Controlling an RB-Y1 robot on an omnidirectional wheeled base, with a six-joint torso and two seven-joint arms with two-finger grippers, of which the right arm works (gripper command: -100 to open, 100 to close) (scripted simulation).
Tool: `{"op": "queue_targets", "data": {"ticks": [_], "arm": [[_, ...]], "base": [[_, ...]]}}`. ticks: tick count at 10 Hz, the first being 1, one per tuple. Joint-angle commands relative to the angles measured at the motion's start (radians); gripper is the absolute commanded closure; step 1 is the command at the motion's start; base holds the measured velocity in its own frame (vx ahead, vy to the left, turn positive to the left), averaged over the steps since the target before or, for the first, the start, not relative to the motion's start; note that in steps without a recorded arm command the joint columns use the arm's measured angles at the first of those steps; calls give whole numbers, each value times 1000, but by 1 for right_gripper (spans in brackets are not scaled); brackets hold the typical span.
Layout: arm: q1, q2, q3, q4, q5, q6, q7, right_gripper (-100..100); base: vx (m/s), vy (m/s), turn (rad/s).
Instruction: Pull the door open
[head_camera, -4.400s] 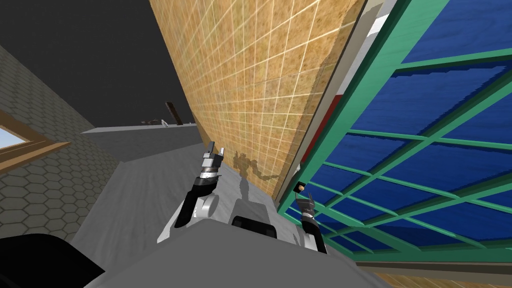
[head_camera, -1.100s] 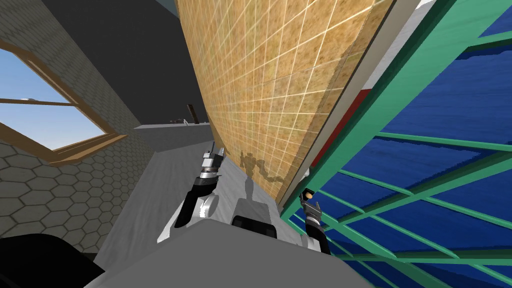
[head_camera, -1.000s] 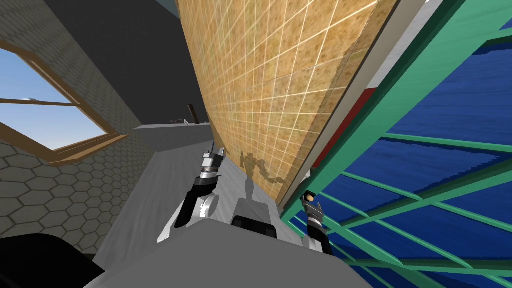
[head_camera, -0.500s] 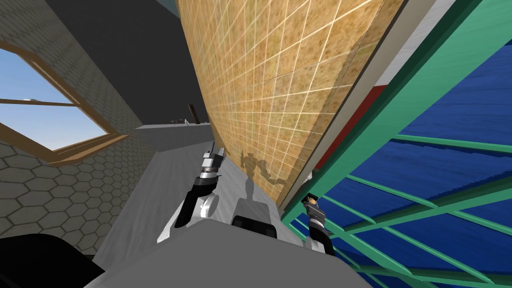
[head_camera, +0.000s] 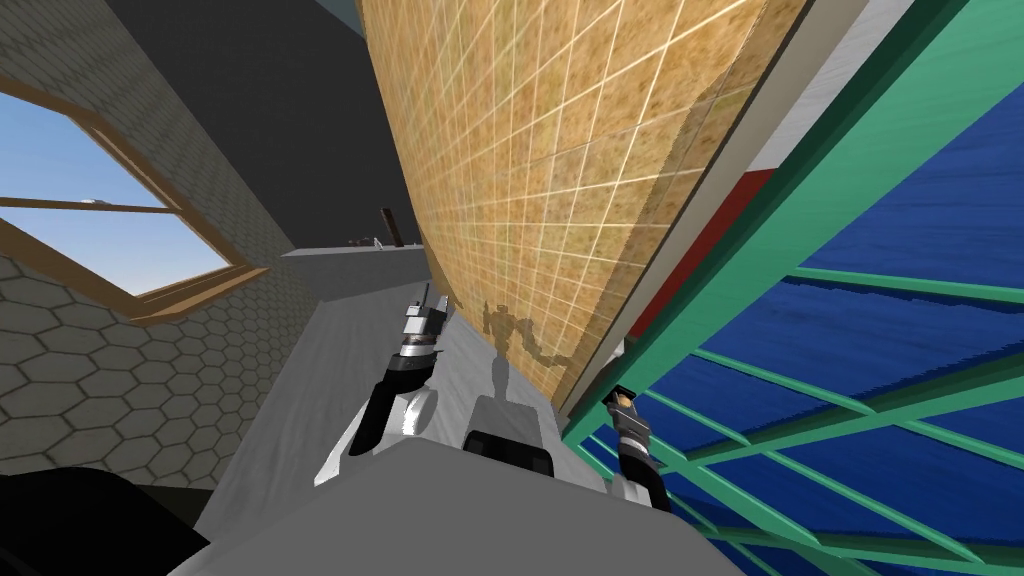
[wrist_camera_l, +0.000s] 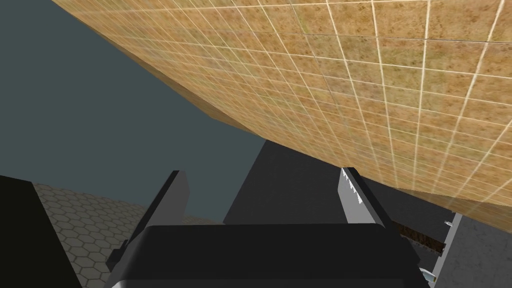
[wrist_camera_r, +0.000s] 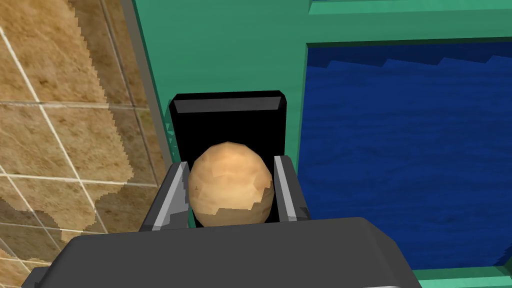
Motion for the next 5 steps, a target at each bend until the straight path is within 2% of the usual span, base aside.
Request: {"op": "queue_targets", "data": {"ticks": [1,5], "arm": [[7,-4,17,1,9,-4,-16,100],[28,-33,73,-18,40,-13,-72,100]], "base": [[-190,2,54],[-227,-16,92]]}}
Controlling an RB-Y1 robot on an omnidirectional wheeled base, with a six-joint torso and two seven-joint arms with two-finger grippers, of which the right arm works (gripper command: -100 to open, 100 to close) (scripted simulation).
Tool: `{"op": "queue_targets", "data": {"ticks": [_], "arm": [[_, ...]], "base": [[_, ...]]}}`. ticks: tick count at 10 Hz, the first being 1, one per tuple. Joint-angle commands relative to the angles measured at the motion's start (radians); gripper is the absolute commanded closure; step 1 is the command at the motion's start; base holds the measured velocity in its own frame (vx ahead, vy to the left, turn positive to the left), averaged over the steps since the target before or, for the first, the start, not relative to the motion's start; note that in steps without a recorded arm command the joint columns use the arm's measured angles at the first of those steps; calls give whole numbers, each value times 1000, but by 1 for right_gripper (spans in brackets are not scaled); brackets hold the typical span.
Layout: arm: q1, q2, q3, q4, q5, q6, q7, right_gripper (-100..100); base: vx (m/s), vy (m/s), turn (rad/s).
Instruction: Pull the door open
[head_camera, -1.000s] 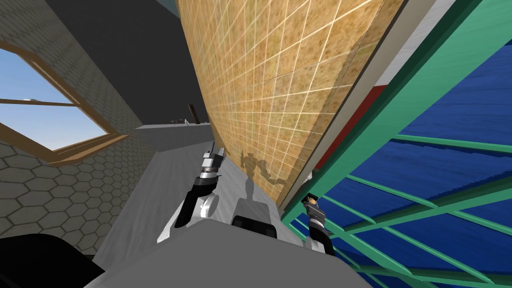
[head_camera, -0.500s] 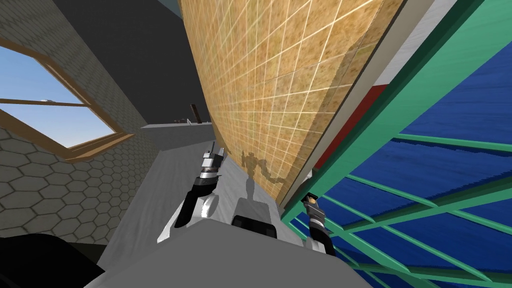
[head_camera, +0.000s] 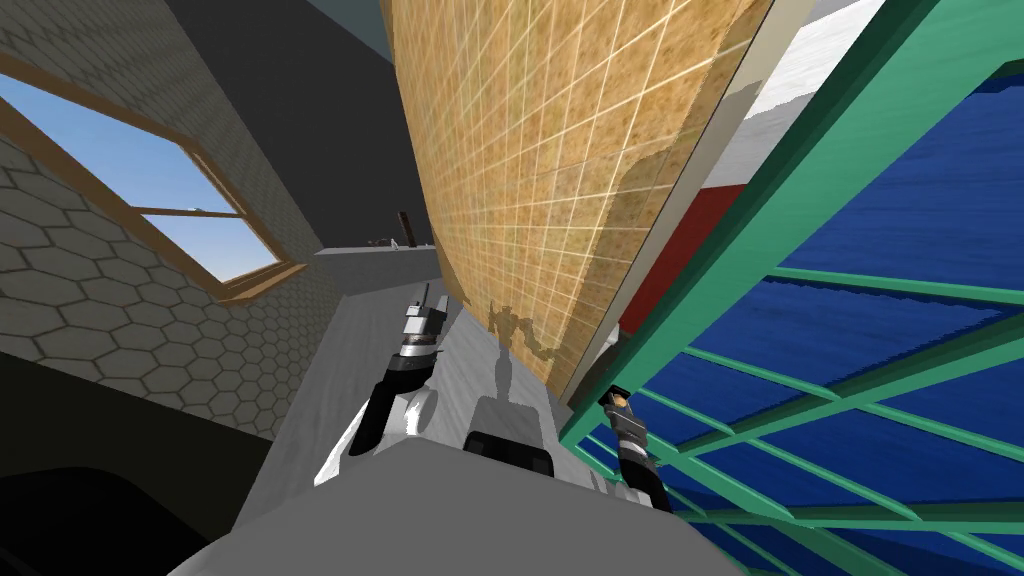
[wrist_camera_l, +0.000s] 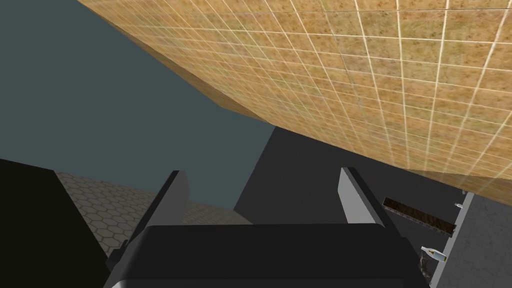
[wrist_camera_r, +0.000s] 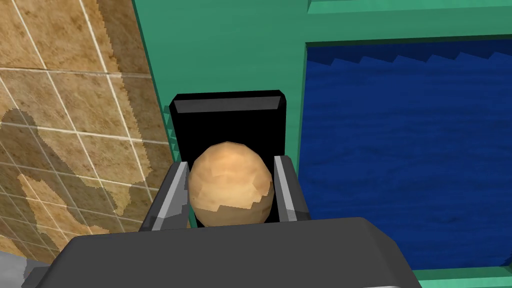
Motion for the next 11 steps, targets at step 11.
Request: {"op": "queue_targets", "data": {"ticks": [11], "arm": [[56,-71,108,-36,63,-46,-110,100]], "base": [[-206,-16,75]]}}
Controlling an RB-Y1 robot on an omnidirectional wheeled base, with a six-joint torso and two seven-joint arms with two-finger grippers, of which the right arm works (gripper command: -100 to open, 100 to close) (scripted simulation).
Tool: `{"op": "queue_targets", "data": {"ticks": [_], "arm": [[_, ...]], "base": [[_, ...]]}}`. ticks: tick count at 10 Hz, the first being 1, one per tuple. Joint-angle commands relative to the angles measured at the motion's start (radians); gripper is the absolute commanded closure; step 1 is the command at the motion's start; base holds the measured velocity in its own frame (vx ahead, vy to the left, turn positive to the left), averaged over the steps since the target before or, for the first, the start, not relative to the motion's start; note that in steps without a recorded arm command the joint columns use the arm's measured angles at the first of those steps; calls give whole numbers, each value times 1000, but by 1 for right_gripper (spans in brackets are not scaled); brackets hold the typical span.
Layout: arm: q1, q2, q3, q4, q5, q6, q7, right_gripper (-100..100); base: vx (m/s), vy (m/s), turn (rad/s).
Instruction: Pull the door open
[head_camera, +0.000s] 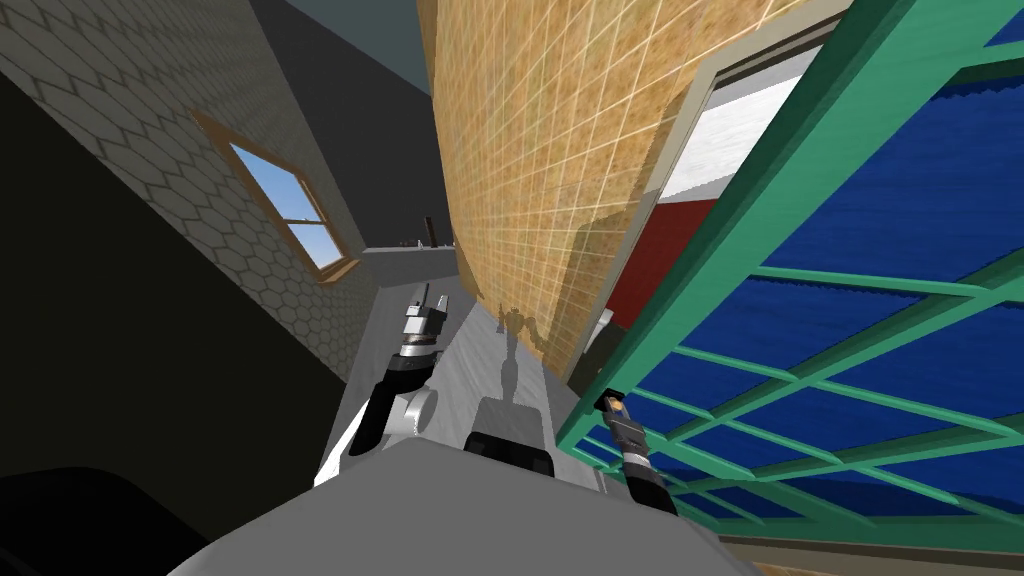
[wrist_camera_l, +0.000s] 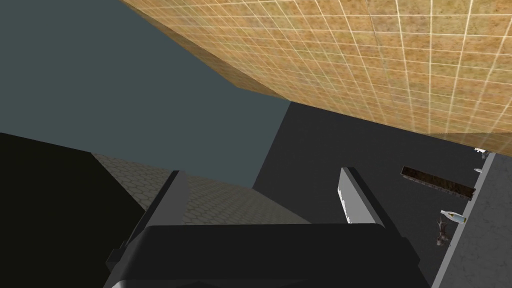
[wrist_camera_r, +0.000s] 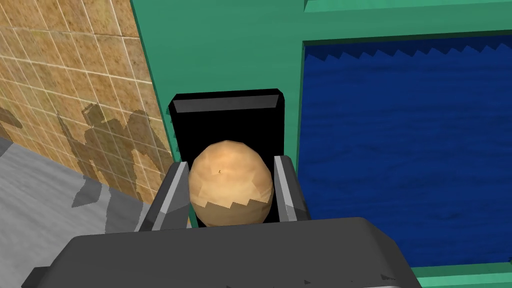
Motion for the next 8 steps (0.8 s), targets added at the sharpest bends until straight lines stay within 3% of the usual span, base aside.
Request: {"op": "queue_targets", "data": {"ticks": [1,8], "arm": [[15,-17,20,-2,12,-23,-22,100],[70,-79,91,-10,57,-108,-103,100]], "base": [[-144,-12,102],[-211,-43,83]]}}
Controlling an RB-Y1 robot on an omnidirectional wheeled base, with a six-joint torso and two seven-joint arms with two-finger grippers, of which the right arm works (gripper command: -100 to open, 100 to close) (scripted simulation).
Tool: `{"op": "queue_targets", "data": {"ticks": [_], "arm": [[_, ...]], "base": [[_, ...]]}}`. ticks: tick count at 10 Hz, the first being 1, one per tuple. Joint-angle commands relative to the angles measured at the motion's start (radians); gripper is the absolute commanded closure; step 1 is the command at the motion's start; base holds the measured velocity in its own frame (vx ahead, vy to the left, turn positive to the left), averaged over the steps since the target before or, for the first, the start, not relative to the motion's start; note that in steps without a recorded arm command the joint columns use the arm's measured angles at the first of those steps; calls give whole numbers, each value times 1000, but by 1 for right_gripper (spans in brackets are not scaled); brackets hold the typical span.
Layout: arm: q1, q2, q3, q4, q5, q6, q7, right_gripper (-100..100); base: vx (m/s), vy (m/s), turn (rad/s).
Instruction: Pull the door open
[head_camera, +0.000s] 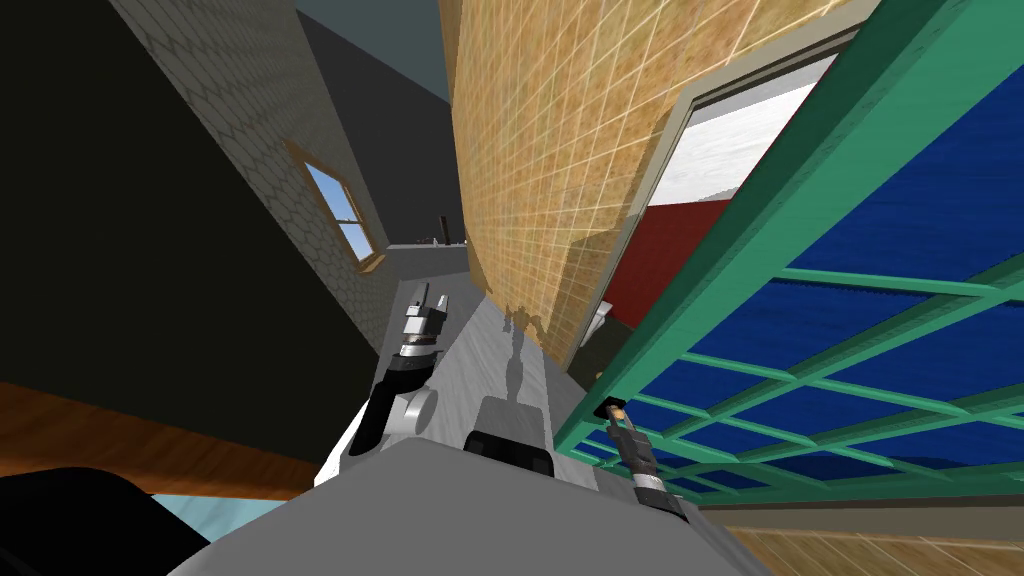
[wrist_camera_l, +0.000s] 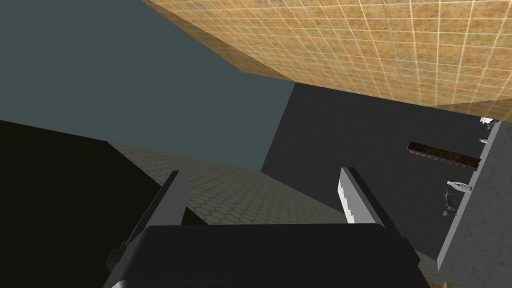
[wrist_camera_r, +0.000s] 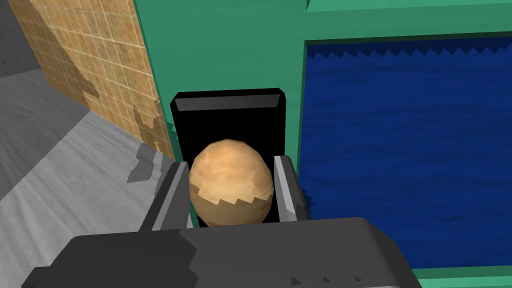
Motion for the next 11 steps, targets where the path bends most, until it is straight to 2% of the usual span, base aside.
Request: {"op": "queue_targets", "data": {"ticks": [1,4,5,9,10,11], "arm": [[0,0,0,0,0,0,0,100],[17,-17,20,17,13,-40,-26,100],[23,-27,29,26,19,-62,-38,100],[37,-48,48,48,33,-112,-68,100],[40,-52,52,52,35,-121,-73,100],[38,-48,50,47,34,-111,-69,100]], "base": [[-103,-16,17],[-207,-52,150],[-250,-60,187],[-195,-62,135],[-206,-80,122],[-83,-33,34]]}}
